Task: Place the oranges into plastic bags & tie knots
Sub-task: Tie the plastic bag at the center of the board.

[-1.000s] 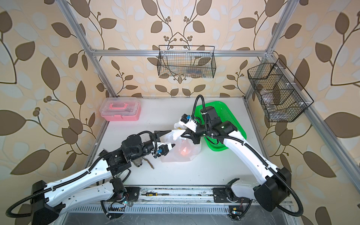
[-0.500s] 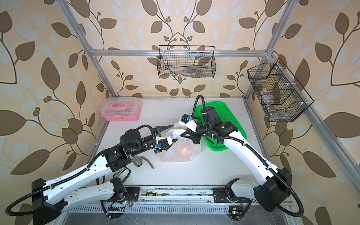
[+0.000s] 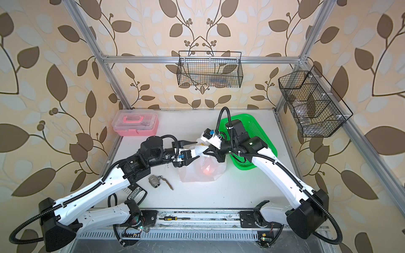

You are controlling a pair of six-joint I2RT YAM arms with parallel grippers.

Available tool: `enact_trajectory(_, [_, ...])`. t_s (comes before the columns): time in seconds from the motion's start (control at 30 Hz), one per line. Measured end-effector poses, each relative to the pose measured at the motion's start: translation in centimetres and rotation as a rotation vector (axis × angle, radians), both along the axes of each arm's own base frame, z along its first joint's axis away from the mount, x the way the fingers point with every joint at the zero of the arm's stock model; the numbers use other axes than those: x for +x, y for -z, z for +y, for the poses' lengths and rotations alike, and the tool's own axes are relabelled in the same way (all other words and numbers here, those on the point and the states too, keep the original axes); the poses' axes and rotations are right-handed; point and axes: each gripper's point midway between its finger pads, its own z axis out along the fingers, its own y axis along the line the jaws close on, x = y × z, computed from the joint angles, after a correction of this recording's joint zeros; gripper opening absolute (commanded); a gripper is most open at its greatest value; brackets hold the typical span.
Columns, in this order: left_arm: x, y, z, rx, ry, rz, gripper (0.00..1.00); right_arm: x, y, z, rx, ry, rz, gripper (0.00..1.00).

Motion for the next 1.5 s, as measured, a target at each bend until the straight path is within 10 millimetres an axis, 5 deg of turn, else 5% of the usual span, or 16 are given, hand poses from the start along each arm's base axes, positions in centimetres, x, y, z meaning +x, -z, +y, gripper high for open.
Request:
enact_trajectory(0.13, [-0.1,0.5,-0.4,0.006,0.024,0.018,0.56,-0.1,0.0,0.1,0.0,-0.003,0.0,0.0])
enact_trajectory(0.43, [0.0,0.4,-0.8,0.005,0.042,0.028,0.02,0.0,0.3,0.1,-0.02,0.005,-0.011,0.05])
enact_trajectory(0.67, [0.0,0.4,-0.8,0.002,0.039,0.03,0.0,0.5,0.2,-0.8,-0.068,0.057,-0.061,0.48])
enact_trajectory(0.83, [-0.1,0.1,-0.7,-0.004,0.039,0.025,0.0,0.3,-1.0,-1.5,-0.083,0.098,-0.125,0.54])
enact_trajectory(1.0, [-0.1,0.1,-0.7,-0.004,0.04,0.022,0.0,0.2,-0.7,-0.5,-0.103,0.092,-0.148,0.49])
enact_trajectory(1.37, [0.3,-0.2,-0.5,-0.01,0.014,0.015,0.0,2.3,0.4,-0.1,-0.152,0.189,-0.184,0.0])
enact_trajectory(1.5, [0.8,-0.3,-0.3,-0.026,-0.023,0.038,0.0,2.8,0.7,0.0,-0.153,0.211,-0.21,0.0])
